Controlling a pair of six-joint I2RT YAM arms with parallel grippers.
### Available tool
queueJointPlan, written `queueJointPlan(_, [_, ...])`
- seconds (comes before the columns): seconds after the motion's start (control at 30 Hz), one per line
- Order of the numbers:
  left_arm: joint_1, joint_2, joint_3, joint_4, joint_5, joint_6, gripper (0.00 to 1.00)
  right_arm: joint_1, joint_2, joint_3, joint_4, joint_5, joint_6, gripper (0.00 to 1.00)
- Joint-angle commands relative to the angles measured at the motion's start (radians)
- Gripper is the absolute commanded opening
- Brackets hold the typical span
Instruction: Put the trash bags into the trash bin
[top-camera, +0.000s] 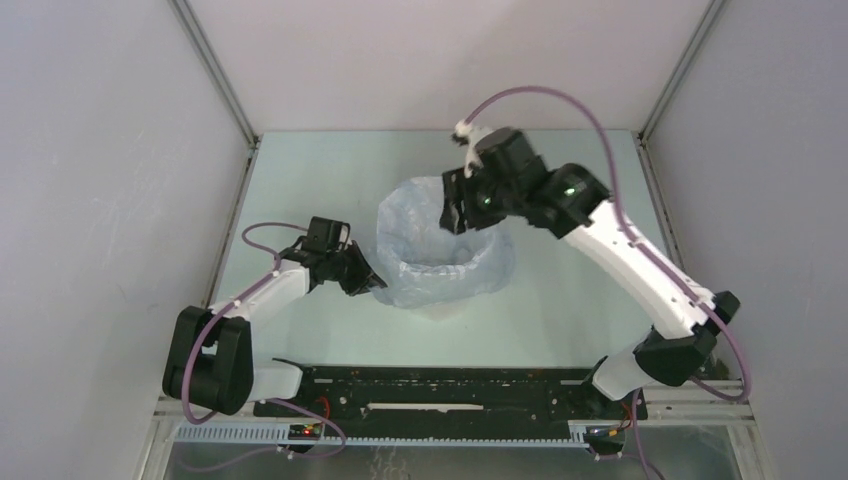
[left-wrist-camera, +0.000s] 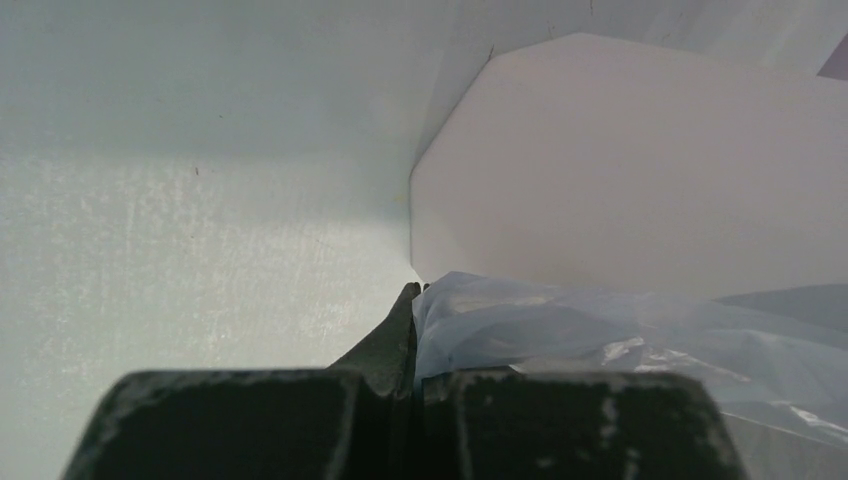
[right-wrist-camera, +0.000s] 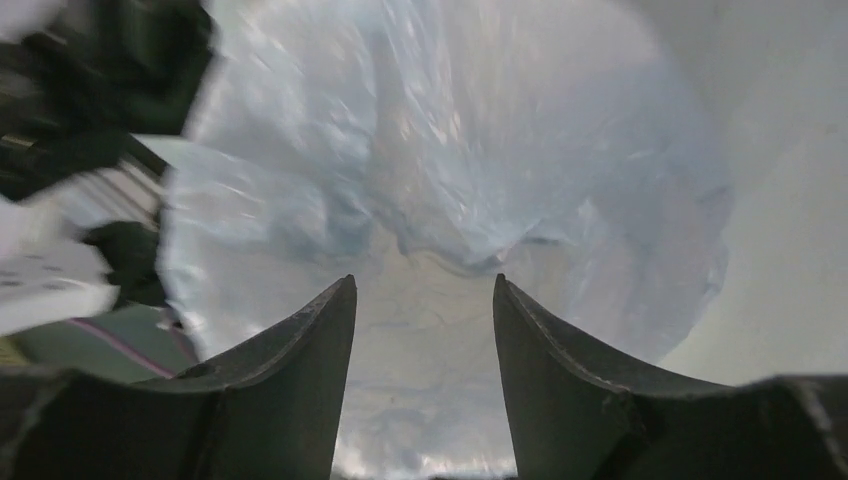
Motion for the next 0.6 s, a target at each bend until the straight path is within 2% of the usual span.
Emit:
queueJointPlan(0.0, [-0.012, -0.022, -0.023, 0.032, -0.007, -0.016, 0.0, 0.076, 0.004, -0.166, 0.051, 0.244, -0.048, 0.61])
queueJointPlan(0.17, [-0.019, -0.034, -0.036, 0.04, -0.006, -0.023, 0.0, 0.096, 0.01, -0.402, 0.388, 0.35, -0.044, 0.6])
queueJointPlan(0.3, [-0.024, -0.051, -0.052, 0.039, -0.018, -0.032, 0.0, 0.056, 0.111, -0.428, 0.621, 0.33, 0.028, 0.59])
queueJointPlan(0.43, [-0.028, -0.069, -0.065, 0.039, -0.023, -0.035, 0.0, 0.043, 0.208, -0.373, 0.64, 0.322, 0.057, 0.59])
queueJointPlan(0.57, [-0.038, -0.067, -0.075, 0.044, -0.038, -0.038, 0.0, 0.047, 0.236, -0.386, 0.708, 0.302, 0.085, 0.6])
